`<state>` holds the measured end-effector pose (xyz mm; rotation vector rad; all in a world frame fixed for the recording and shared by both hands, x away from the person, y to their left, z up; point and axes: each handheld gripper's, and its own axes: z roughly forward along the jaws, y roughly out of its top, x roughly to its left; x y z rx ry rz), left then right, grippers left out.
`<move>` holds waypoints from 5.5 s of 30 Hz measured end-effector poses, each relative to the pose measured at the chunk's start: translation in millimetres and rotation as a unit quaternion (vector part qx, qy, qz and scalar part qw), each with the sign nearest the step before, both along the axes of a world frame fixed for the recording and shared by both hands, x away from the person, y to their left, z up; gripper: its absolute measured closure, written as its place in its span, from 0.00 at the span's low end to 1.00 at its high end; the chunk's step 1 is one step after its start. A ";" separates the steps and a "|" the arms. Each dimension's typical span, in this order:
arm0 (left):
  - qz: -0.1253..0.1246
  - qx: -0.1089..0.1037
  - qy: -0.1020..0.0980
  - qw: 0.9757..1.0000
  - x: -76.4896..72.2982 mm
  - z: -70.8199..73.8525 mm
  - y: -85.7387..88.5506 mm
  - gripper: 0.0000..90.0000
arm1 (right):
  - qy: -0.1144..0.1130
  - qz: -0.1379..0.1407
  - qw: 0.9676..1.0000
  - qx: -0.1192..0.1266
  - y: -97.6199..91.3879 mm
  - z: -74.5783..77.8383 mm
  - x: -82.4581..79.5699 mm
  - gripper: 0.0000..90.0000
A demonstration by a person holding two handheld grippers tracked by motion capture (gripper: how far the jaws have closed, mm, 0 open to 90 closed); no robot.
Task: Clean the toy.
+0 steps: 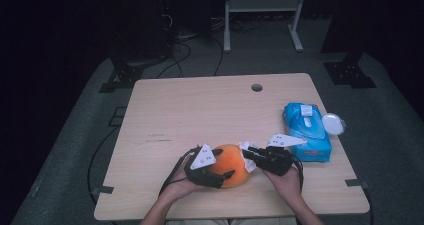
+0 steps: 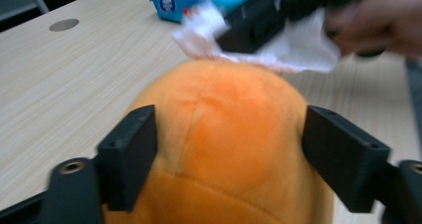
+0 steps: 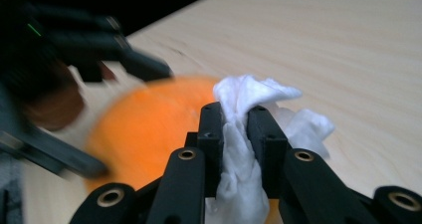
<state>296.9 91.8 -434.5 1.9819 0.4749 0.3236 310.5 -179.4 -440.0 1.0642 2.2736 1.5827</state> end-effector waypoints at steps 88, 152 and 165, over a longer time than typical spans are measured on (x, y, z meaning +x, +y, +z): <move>-0.004 0.029 0.042 0.999 -9.4 -3.1 -12.6 0.34 | -0.096 0.049 0.993 -0.057 22.9 30.1 -22.5 0.84; 0.030 -0.015 0.051 0.998 7.1 -7.5 9.1 0.31 | 0.005 -0.008 1.000 -0.017 -15.8 7.5 -1.4 0.84; 0.012 0.012 0.040 0.999 3.7 -5.0 -5.0 0.10 | -0.009 0.068 0.998 -0.014 6.5 17.1 -12.2 0.84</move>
